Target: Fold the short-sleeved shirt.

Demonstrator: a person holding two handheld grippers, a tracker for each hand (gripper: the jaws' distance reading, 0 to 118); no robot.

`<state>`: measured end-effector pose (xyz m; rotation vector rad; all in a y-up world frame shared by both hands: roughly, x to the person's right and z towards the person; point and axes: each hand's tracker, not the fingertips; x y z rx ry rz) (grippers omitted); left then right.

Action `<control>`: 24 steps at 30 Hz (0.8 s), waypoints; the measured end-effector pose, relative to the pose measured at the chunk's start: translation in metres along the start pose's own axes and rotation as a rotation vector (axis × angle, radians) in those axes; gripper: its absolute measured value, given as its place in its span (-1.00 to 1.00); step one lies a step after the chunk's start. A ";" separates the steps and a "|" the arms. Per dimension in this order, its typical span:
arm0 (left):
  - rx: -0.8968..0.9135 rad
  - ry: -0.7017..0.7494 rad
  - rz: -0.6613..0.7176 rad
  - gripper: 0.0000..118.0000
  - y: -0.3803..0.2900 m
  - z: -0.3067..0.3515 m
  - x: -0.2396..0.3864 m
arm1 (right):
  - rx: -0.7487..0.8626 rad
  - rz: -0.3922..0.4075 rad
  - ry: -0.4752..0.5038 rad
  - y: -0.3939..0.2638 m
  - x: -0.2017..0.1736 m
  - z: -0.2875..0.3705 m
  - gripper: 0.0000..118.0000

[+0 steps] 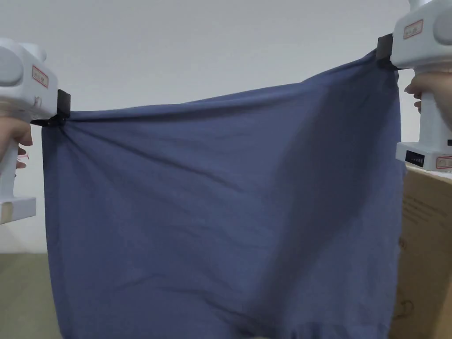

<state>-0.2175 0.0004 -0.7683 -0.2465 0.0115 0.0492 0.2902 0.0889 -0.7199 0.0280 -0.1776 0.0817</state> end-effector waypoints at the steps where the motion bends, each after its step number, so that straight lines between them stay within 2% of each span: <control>1: -0.003 0.011 -0.029 -0.98 -0.006 -0.003 0.003 | 0.011 -0.036 0.023 -0.012 0.003 0.001 -1.00; 4: -0.038 0.006 -0.110 -0.98 -0.038 -0.012 0.010 | 0.005 -0.049 0.026 -0.059 0.007 0.002 -1.00; 6: -0.111 -0.009 -0.113 -0.98 -0.074 -0.020 0.011 | -0.083 -0.036 0.026 -0.109 0.010 0.003 -1.00; 8: -0.185 -0.018 -0.098 -0.98 -0.118 -0.027 0.011 | -0.213 -0.047 0.031 -0.165 0.010 0.007 -1.00; 11: -0.337 -0.084 -0.057 -0.98 -0.204 -0.026 0.010 | -0.404 -0.054 0.087 -0.270 0.011 0.032 -1.00; 17: -0.696 -0.142 -0.051 -0.98 -0.393 0.028 -0.001 | -0.886 -0.040 0.197 -0.473 0.016 0.145 -1.00; 20: -0.813 -0.137 -0.043 -0.98 -0.455 0.075 -0.011 | -0.990 -0.060 0.266 -0.515 0.027 0.210 -1.00; 24: -0.846 -0.169 -0.014 -0.98 -0.482 0.144 -0.038 | -1.033 -0.063 0.301 -0.516 0.051 0.280 -1.00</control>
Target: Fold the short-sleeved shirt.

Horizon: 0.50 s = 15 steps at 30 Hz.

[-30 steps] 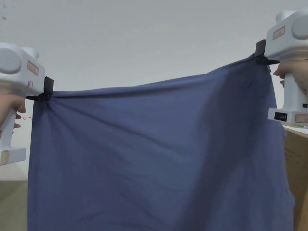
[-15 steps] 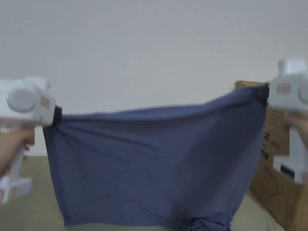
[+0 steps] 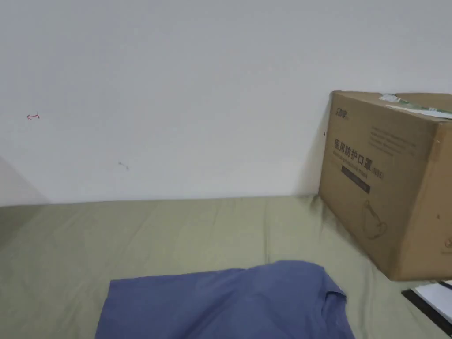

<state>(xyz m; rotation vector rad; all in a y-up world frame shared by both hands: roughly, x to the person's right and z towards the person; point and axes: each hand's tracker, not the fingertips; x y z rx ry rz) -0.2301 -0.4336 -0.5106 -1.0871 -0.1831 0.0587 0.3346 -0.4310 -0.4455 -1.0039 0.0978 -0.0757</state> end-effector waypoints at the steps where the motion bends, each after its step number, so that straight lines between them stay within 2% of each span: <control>1: 0.002 0.002 -0.003 -0.98 -0.011 0.011 -0.002 | -0.008 0.007 -0.003 -0.008 0.001 0.008 -1.00; 5: -0.018 0.017 -0.064 -0.98 -0.049 0.041 -0.012 | -0.046 0.039 0.001 -0.043 0.007 0.043 -1.00; 9: -0.026 0.042 -0.135 -0.98 -0.075 0.058 -0.014 | -0.090 0.001 0.010 -0.065 0.012 0.063 -1.00; 11: -0.046 0.033 -0.152 -0.98 -0.084 0.062 -0.011 | -0.140 -0.024 -0.032 -0.074 0.011 0.064 -1.00; 12: -0.057 0.023 -0.165 -0.98 -0.088 0.063 -0.009 | -0.169 -0.013 -0.050 -0.078 0.008 0.062 -1.00; 15: -0.087 0.020 -0.206 -0.98 -0.100 0.063 0.001 | -0.254 0.071 -0.171 -0.086 0.000 0.053 -1.00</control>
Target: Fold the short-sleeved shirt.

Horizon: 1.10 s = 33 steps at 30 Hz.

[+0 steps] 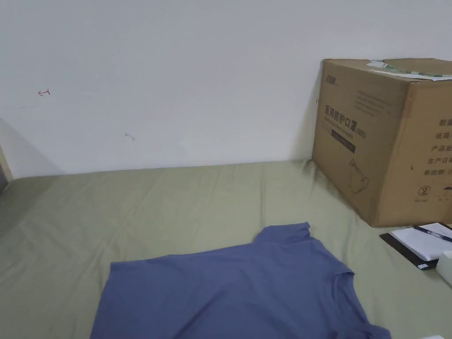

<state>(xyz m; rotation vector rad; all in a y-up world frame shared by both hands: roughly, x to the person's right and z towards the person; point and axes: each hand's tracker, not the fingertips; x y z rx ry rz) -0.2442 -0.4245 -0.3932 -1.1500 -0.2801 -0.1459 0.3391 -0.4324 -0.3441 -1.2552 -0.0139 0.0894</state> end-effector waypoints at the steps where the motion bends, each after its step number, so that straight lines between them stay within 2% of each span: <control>1: -0.005 -0.001 -0.016 -0.98 -0.001 0.000 0.003 | -0.016 0.011 -0.026 -0.001 -0.003 -0.003 -1.00; 2: -0.010 0.001 -0.025 -0.98 -0.003 -0.002 0.007 | -0.041 0.018 -0.051 0.000 -0.006 -0.006 -1.00; 4: -0.026 0.014 -0.041 -0.98 -0.003 -0.005 0.012 | -0.042 -0.003 -0.040 0.004 -0.010 -0.011 -1.00; 7: -0.038 0.033 -0.049 -0.97 -0.003 -0.010 0.017 | -0.071 -0.065 -0.051 0.008 -0.010 -0.022 -1.00; 8: -0.042 0.031 -0.043 -0.95 -0.002 -0.011 0.017 | -0.063 -0.075 -0.046 0.008 -0.010 -0.024 -0.92; 9: -0.051 0.027 -0.032 -0.72 -0.003 -0.011 0.015 | -0.046 -0.077 -0.039 0.006 -0.008 -0.025 -0.57; 10: -0.064 0.028 -0.027 -0.29 -0.004 -0.011 0.010 | -0.020 -0.074 -0.053 0.004 -0.008 -0.023 -0.05; 11: -0.071 0.040 -0.024 0.31 -0.007 -0.009 0.007 | 0.007 -0.070 -0.076 0.003 -0.005 -0.020 0.64; 12: -0.071 0.063 -0.017 0.93 -0.010 -0.006 0.004 | 0.019 -0.079 -0.082 0.001 -0.002 -0.016 1.00; 13: -0.051 0.075 -0.003 1.00 -0.013 0.003 0.000 | 0.099 -0.106 -0.048 -0.005 0.003 -0.006 0.90; 14: 0.009 0.006 0.053 0.98 -0.016 0.019 -0.007 | 0.158 -0.139 -0.041 -0.005 0.007 0.004 0.84; 16: 0.100 -0.127 0.207 0.98 -0.018 0.048 -0.016 | 0.220 -0.201 0.008 -0.009 0.011 0.024 0.86; 18: 0.217 -0.190 0.322 0.98 -0.022 0.076 -0.018 | 0.319 -0.244 0.059 -0.012 0.004 0.057 0.88; 20: 0.347 -0.207 0.374 0.94 -0.028 0.102 -0.012 | 0.431 -0.265 0.127 -0.015 -0.008 0.082 0.83; 21: 0.395 -0.229 0.372 0.72 -0.031 0.113 -0.008 | 0.492 -0.251 0.149 -0.016 -0.029 0.103 0.70; 22: 0.457 -0.231 0.362 0.30 -0.036 0.122 0.000 | 0.569 -0.236 0.161 -0.019 -0.039 0.114 0.47; 23: 0.540 -0.195 0.345 -0.34 -0.043 0.131 0.010 | 0.680 -0.215 0.166 -0.025 -0.051 0.127 0.05; 24: 0.607 -0.139 0.324 -1.00 -0.050 0.138 0.022 | 0.758 -0.199 0.165 -0.030 -0.064 0.138 -0.63; 25: 0.630 -0.089 0.311 -1.00 -0.054 0.139 0.032 | 0.785 -0.193 0.163 -0.029 -0.066 0.132 -1.00; 27: 0.664 -0.027 0.282 -1.00 -0.063 0.138 0.049 | 0.841 -0.188 0.118 -0.031 -0.083 0.140 -1.00; 28: 0.657 -0.051 0.273 -1.00 -0.065 0.138 0.052 | 0.839 -0.184 0.127 -0.030 -0.088 0.143 -1.00; 30: 0.648 -0.065 0.259 -1.00 -0.061 0.139 0.051 | 0.849 -0.183 0.223 -0.030 -0.093 0.146 -1.00; 32: 0.519 -0.055 0.227 -1.00 -0.047 0.133 0.043 | 0.807 -0.167 0.269 -0.025 -0.094 0.146 -1.00; 33: 0.374 -0.072 0.226 -1.00 -0.035 0.124 0.035 | 0.799 -0.156 0.255 -0.025 -0.097 0.148 -1.00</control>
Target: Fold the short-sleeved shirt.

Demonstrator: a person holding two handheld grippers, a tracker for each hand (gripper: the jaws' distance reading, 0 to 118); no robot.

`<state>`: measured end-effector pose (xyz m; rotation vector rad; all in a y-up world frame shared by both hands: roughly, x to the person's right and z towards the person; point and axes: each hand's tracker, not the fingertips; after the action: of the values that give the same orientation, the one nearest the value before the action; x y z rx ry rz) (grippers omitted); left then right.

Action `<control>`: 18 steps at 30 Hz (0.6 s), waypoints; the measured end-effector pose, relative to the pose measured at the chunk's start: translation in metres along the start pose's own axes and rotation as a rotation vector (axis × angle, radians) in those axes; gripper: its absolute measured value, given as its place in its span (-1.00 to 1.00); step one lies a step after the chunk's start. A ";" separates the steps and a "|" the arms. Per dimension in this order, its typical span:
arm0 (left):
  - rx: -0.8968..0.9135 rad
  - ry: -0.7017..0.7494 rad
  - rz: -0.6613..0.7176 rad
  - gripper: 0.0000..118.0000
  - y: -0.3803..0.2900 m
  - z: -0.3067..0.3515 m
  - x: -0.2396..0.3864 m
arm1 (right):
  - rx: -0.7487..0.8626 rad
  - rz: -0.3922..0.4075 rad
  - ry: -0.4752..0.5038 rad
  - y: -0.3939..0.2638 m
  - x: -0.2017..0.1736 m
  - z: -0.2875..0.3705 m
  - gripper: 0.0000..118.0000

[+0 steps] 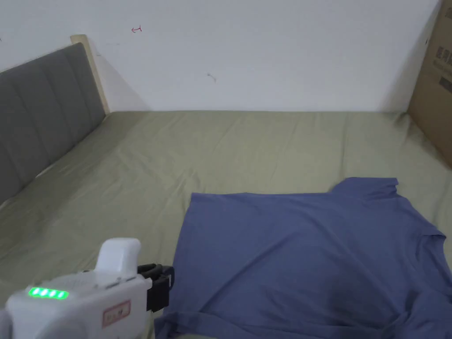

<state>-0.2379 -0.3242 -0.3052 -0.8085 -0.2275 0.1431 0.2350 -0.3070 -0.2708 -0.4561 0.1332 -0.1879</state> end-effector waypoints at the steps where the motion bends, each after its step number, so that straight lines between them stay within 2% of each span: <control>1: -0.151 -0.005 0.031 -1.00 0.009 -0.012 -0.006 | -0.015 0.011 -0.007 0.000 -0.002 -0.001 -1.00; 2: -0.309 -0.014 0.114 -1.00 0.012 -0.027 -0.016 | -0.025 0.022 -0.005 -0.001 -0.002 -0.002 -1.00; 4: -0.301 -0.072 0.107 -1.00 0.000 -0.041 -0.029 | -0.088 0.022 0.097 -0.003 0.000 -0.006 -1.00; 5: -0.277 -0.029 0.116 -1.00 -0.001 -0.049 -0.034 | -0.093 -0.009 0.139 -0.004 0.001 -0.005 -1.00; 6: -0.290 0.020 0.141 -0.85 -0.002 -0.059 -0.040 | -0.088 -0.035 0.164 -0.005 0.003 -0.004 -1.00; 7: -0.281 0.039 0.159 -0.45 -0.003 -0.065 -0.046 | -0.087 -0.048 0.169 -0.005 0.004 -0.002 -1.00; 9: -0.282 0.029 0.130 0.95 -0.009 -0.079 -0.052 | -0.097 -0.046 0.153 -0.005 0.007 -0.002 -1.00; 10: -0.296 0.020 0.100 0.95 -0.012 -0.085 -0.054 | -0.113 -0.045 0.142 -0.006 0.009 -0.004 -1.00; 14: -0.303 0.057 0.107 0.92 -0.014 -0.105 -0.054 | -0.224 0.012 0.082 -0.010 0.008 -0.011 -1.00; 15: -0.298 0.051 0.096 0.82 -0.015 -0.108 -0.054 | -0.230 0.021 0.080 -0.013 0.007 -0.012 -1.00; 16: -0.291 0.048 0.070 0.46 -0.017 -0.110 -0.053 | -0.237 0.027 0.074 -0.015 0.007 -0.013 -1.00; 17: -0.278 0.042 0.033 -0.21 -0.021 -0.117 -0.057 | -0.254 0.030 0.065 -0.017 0.007 -0.014 -1.00; 18: -0.302 0.047 -0.001 -1.00 -0.025 -0.122 -0.057 | -0.277 0.022 0.053 -0.019 0.008 -0.016 -1.00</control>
<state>-0.2610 -0.4394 -0.3768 -1.1111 -0.2073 0.0892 0.2370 -0.3321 -0.2774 -0.7251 0.2179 -0.1605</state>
